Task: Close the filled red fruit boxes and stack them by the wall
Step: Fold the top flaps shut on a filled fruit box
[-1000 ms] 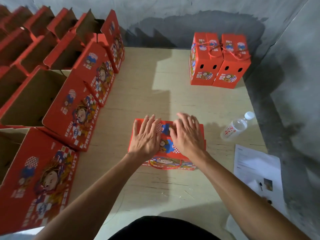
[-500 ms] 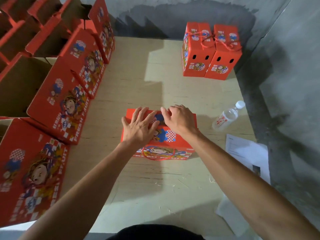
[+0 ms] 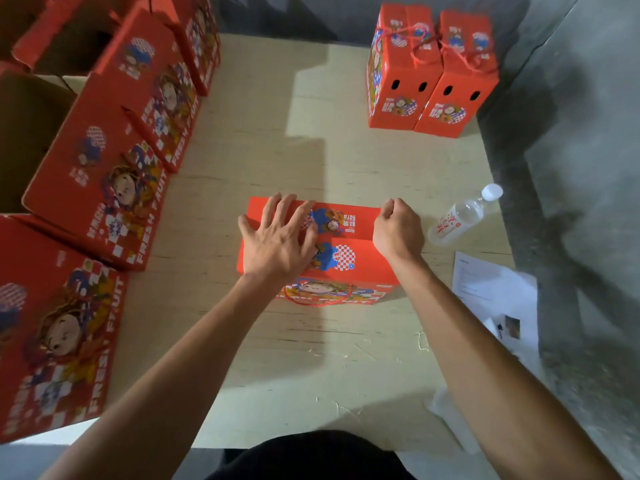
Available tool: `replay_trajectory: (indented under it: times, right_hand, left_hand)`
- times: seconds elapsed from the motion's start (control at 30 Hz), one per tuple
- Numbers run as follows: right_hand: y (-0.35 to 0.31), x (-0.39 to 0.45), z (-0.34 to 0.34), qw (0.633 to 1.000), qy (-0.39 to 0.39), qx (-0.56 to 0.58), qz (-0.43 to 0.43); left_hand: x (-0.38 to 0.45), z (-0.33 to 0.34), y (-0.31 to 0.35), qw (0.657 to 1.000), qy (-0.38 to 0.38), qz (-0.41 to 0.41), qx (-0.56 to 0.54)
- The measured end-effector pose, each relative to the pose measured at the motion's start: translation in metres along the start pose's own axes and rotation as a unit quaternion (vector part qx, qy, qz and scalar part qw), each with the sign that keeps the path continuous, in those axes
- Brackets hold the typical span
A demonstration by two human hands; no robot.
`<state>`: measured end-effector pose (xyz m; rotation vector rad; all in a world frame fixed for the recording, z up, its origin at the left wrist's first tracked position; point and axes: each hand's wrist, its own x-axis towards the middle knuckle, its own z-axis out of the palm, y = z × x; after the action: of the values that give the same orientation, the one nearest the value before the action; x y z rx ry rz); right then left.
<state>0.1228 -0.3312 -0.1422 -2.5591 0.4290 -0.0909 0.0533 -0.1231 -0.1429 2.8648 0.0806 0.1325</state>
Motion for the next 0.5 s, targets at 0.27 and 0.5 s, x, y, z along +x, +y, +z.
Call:
replay_trajectory:
  times: [0.27, 0.5]
  right_hand:
    - [0.010, -0.028, -0.018, 0.937, 0.142, -0.114, -0.299]
    - [0.011, -0.044, -0.015, 0.938, 0.175, -0.078, -0.289]
  left_hand:
    - [-0.003, -0.007, 0.001, 1.000, -0.026, 0.002, -0.005]
    - [-0.004, -0.007, 0.002, 1.000, -0.024, -0.004, 0.007]
